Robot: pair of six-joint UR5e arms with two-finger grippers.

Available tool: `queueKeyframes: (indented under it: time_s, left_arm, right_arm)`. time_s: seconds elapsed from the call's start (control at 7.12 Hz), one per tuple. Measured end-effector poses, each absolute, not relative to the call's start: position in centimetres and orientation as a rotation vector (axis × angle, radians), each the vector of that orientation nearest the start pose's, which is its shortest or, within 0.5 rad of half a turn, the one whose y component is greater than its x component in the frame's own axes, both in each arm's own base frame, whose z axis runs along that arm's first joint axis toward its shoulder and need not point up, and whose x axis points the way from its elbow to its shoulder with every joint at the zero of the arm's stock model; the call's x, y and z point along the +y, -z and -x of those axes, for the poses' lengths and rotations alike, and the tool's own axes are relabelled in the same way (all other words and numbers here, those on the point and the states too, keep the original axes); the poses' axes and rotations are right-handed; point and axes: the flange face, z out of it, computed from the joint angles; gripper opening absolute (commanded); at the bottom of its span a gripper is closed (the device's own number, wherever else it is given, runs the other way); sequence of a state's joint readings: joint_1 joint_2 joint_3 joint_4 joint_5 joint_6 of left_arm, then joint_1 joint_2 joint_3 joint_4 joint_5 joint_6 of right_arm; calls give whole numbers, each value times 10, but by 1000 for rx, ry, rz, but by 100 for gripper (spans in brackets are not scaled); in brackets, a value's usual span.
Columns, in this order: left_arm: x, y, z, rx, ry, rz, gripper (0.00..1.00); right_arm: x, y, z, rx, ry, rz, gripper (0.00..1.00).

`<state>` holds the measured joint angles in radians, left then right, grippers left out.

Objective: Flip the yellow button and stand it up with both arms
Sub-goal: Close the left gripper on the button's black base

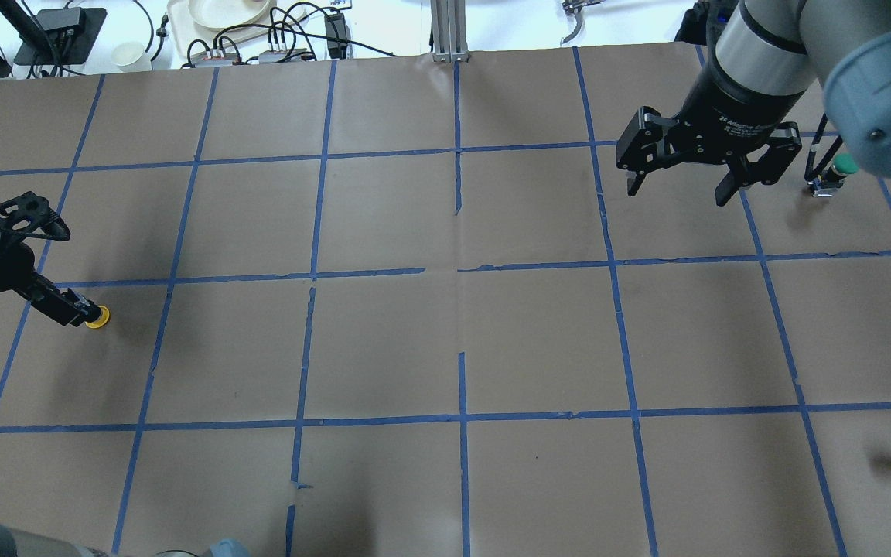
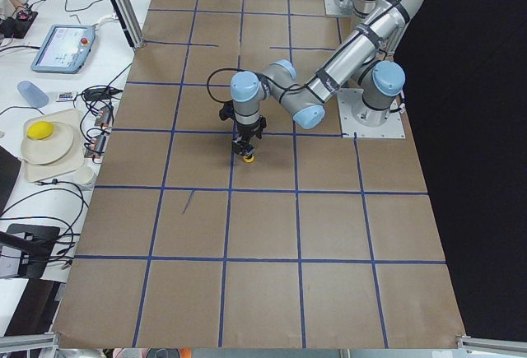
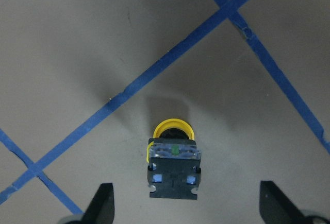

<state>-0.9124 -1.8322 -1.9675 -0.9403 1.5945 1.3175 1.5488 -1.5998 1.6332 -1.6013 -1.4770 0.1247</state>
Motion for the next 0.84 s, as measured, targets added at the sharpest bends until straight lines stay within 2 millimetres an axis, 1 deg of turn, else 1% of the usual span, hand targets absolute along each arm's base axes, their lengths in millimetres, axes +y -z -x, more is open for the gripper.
queueKeyframes:
  time_s: [0.28, 0.56, 0.7, 0.84]
  left_arm:
    - [-484, -220, -212, 3020, -49, -994, 93]
    - [-488, -220, -215, 2986, -10, -992, 93]
    - [-492, -218, -217, 2957, 18, -993, 90]
    - [-494, -217, -218, 2941, 32, -998, 84]
  right_arm:
    - [-478, -485, -137, 2996, 15, -203, 100]
    - [-479, -480, -132, 2995, -4, -214, 100]
    - [-479, -478, -130, 2999, -12, -219, 100]
    - [-479, -477, -129, 3003, -15, -221, 100]
